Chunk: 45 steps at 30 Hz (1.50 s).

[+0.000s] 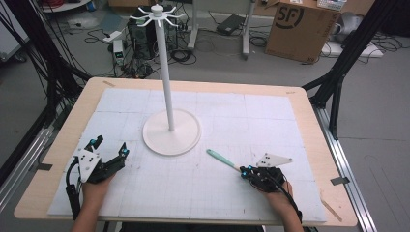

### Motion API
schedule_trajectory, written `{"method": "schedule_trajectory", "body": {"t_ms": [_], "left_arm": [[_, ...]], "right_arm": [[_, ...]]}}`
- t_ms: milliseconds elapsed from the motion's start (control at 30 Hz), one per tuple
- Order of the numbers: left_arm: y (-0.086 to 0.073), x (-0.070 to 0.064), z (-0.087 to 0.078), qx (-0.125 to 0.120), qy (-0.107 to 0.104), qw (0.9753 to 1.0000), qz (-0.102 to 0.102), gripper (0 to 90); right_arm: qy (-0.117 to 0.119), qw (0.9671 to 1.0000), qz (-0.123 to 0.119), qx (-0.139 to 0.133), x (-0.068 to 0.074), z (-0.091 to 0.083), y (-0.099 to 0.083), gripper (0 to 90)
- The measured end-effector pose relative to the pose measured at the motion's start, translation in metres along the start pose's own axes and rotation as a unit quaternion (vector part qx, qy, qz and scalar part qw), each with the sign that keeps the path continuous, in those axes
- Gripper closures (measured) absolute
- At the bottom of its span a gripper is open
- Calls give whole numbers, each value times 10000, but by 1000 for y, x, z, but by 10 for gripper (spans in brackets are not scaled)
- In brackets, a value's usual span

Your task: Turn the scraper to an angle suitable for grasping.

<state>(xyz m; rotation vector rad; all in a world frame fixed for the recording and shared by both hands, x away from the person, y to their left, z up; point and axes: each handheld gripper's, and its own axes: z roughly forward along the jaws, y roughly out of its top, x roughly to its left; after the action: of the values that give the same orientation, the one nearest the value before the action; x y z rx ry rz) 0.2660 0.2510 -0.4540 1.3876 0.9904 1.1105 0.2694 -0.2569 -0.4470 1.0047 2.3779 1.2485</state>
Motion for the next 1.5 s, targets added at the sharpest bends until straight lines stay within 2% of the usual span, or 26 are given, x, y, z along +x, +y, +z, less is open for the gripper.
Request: {"method": "schedule_trajectory", "body": {"t_ms": [200,467,700,1000,1233,1500], "left_arm": [[0,0,0,-4,8,10000,12,200],[0,0,0,2,16,10000,-1,201],[0,0,0,5,18,10000,-9,202],[0,0,0,4,16,10000,-4,202],[0,0,0,2,16,10000,-17,202],[0,0,0,4,15,10000,-8,202]], "right_arm": [[7,9995,195,-259,-4,-3,1,900],[39,9991,263,-328,-9,2,7,900],[0,9988,230,-421,-10,11,24,900],[123,9996,118,-236,-12,30,42,900],[134,9998,0,170,-15,52,59,900],[176,9991,-22,376,-15,64,63,900]]}}
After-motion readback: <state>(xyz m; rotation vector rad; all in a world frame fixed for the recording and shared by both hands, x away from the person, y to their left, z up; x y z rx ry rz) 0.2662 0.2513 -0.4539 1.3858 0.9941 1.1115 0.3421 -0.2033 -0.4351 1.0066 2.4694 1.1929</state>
